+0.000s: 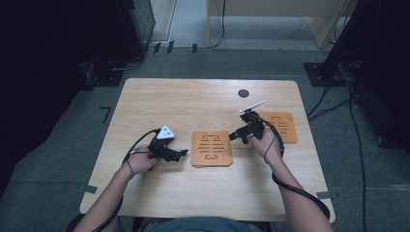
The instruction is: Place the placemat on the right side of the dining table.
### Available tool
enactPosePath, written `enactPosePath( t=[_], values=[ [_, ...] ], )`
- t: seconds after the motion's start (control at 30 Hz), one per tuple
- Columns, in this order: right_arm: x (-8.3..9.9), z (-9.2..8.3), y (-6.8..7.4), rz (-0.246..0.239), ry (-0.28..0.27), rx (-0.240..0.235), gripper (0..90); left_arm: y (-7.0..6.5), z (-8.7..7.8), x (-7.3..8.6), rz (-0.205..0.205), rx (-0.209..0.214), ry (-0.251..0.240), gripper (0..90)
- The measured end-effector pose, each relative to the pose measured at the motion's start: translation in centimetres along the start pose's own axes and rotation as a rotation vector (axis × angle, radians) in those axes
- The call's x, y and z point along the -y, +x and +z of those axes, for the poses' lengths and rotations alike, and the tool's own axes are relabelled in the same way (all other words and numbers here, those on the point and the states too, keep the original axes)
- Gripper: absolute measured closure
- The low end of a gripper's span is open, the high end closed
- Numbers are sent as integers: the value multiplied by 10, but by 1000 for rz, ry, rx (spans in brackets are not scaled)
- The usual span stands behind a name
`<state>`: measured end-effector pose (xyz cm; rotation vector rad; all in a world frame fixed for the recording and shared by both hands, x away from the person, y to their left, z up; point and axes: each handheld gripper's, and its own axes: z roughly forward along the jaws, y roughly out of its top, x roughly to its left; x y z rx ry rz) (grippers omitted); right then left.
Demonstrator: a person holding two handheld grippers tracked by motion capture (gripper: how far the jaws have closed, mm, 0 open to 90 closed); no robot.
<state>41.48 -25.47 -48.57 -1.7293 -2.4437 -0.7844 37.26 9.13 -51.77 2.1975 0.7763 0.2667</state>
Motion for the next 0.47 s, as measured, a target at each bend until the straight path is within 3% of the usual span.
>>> enactPosePath(
  t=[0.1, 0.37, 0.47],
  values=[
    [-1, 5, 5, -4, -9, -3, 220, 0, 0, 0, -3, 1, -2, 124],
    [-1, 11, 16, -127, 2, 22, 141, 0, 0, 0, -3, -5, 0, 124],
    [-1, 12, 17, -143, 10, 18, 110, 0, 0, 0, -3, -6, 0, 124]
  ],
)
